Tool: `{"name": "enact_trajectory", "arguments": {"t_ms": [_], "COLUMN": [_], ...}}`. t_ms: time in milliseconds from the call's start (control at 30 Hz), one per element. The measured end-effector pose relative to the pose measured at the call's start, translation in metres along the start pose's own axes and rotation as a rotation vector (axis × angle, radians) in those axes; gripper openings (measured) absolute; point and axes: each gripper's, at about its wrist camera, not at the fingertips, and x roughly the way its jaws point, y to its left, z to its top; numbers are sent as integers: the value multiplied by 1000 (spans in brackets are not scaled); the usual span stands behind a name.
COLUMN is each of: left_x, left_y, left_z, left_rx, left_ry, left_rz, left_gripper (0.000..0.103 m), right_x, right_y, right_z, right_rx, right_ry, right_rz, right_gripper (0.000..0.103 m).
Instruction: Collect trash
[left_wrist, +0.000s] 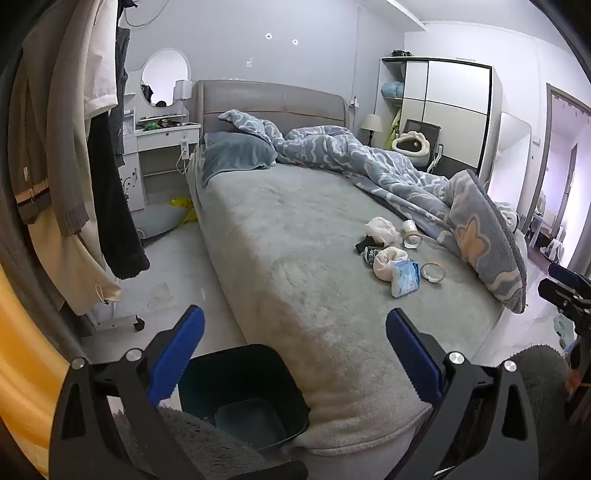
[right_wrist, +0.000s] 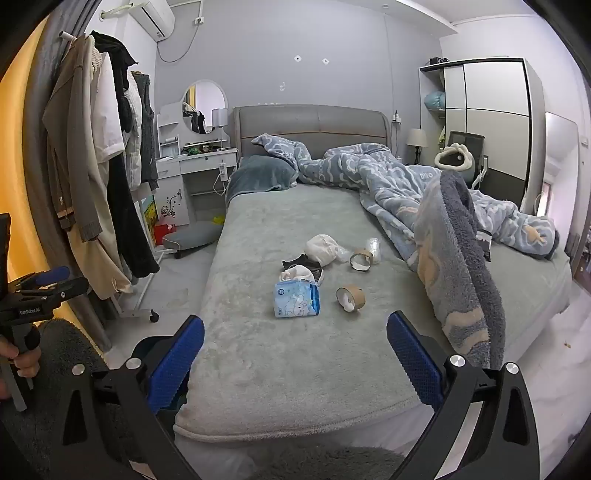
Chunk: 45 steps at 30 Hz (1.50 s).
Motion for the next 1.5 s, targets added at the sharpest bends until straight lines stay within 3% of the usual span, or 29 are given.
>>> {"name": "enact_trajectory", "arguments": {"t_ms": [1500], "left_x": [0], "left_y": [1], "left_z": [0], "left_rx": [-4], "left_ry": [8], "left_rz": [-2], "left_gripper": [100], "right_x": [1], "right_y": [1], "right_z": [-1], "right_rx": [-1], "right_ry": [2], "right_rz": [1], "right_gripper": [100]}}
